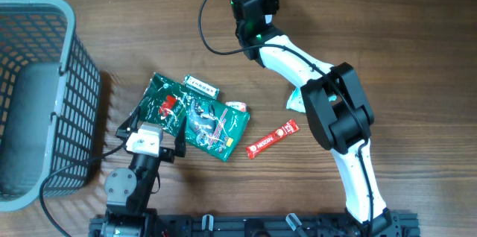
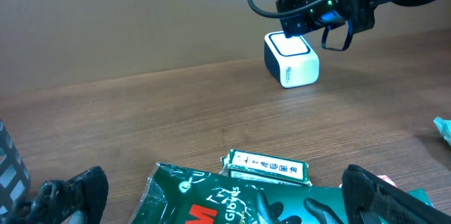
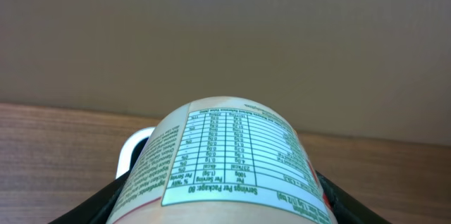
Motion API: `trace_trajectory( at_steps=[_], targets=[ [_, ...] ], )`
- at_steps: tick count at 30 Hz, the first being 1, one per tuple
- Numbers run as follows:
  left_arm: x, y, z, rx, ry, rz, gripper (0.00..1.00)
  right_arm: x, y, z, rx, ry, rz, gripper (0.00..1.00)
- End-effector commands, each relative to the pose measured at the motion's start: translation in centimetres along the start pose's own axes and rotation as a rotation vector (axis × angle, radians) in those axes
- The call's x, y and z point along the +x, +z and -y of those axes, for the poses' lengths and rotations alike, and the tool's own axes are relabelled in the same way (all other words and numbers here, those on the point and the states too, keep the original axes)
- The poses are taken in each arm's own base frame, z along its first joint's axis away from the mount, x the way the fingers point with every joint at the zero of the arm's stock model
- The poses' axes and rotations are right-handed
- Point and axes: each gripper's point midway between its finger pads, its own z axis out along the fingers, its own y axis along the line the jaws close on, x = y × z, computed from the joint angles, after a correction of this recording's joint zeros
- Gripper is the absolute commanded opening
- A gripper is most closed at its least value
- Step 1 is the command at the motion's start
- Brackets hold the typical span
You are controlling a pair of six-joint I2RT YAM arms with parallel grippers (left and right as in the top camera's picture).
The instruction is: Scan the item barcode
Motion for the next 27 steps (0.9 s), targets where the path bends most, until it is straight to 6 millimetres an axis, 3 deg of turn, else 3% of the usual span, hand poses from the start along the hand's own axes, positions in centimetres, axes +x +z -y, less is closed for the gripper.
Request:
trace_trajectory(
  at_steps=[1, 5, 9, 12, 14, 18, 21, 27],
  targets=[
    [0.2, 0.0, 0.3, 0.017, 0.012, -0.002, 1.0, -0.1, -0.2, 0.6, 0.044, 0.002, -0.004, 0.63],
    [0.2, 0.0, 0.3, 0.017, 0.012, -0.002, 1.0, -2.5, -1.7, 3.6, 0.144, 0.003, -0.004, 0.63],
    [0.2, 0.0, 0.3, 0.017, 0.012, -0.002, 1.0, -5.1, -4.0, 8.5, 0.255, -0.02, -0.048, 0.63],
    [0.2, 0.0, 0.3, 0.017, 0.012, -0.002, 1.0, -5.6, -6.3, 13.2, 0.368, 0.021, -0.112, 0.63],
    [0.2, 0.0, 0.3, 0.017, 0.012, -0.002, 1.0, -5.1, -7.0, 15.2, 0.402, 0.057, -0.148, 0.63],
    [0.2, 0.0, 0.3, 0.017, 0.012, -0.002, 1.0, -1.3, -7.1, 20.3, 0.479, 0.146, -0.294, 0.65],
    [0.2, 0.0, 0.3, 0.017, 0.012, -0.002, 1.0, 3.9, -6.2, 25.1, 0.496, 0.264, -0.485, 0.64],
    [0.2, 0.0, 0.3, 0.017, 0.012, -0.002, 1.0, 12.1, -5.6, 35.5, 0.573, 0.697, -0.722, 0.64]
  ],
)
